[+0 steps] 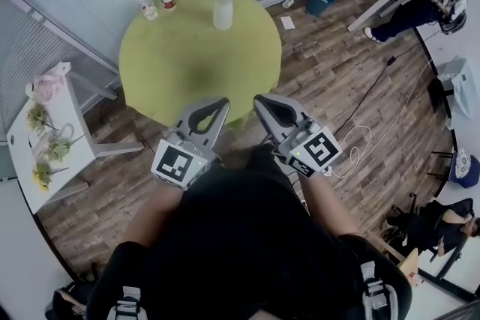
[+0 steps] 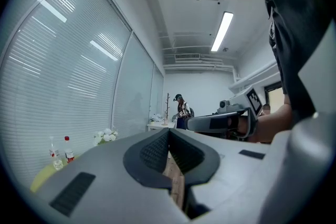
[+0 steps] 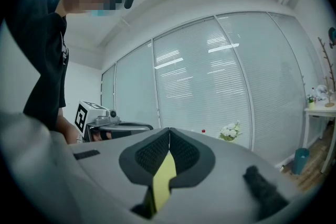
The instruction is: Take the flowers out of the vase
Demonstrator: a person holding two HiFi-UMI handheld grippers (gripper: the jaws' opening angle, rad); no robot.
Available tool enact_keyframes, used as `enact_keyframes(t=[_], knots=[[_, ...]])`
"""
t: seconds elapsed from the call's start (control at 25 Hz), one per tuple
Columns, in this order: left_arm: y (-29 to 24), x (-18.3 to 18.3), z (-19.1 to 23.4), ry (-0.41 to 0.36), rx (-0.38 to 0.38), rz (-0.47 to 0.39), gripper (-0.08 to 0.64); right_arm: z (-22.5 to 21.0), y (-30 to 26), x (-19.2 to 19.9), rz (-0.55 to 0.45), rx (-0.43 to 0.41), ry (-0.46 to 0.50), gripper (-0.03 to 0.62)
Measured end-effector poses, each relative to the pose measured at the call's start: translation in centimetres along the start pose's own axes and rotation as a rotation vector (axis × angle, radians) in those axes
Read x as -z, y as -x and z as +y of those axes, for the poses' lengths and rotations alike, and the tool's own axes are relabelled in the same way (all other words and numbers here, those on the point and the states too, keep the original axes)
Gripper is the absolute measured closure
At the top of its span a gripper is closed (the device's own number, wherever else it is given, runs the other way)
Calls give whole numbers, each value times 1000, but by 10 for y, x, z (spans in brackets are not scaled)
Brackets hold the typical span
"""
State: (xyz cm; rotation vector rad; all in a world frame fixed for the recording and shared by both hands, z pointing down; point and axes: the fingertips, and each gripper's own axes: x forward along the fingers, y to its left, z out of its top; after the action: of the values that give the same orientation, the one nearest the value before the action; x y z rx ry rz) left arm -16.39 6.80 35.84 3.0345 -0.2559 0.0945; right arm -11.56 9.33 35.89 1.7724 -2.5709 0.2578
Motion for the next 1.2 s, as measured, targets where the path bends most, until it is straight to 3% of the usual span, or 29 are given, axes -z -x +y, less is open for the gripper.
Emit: enact_keyframes(t=[0.44, 1.2], knots=[[-84, -8, -7, -15, -98, 23, 548, -81, 21, -12, 7, -111, 25, 574], [-240, -8, -43, -27, -146, 50, 548, -216, 73, -33, -43, -180, 17, 574]])
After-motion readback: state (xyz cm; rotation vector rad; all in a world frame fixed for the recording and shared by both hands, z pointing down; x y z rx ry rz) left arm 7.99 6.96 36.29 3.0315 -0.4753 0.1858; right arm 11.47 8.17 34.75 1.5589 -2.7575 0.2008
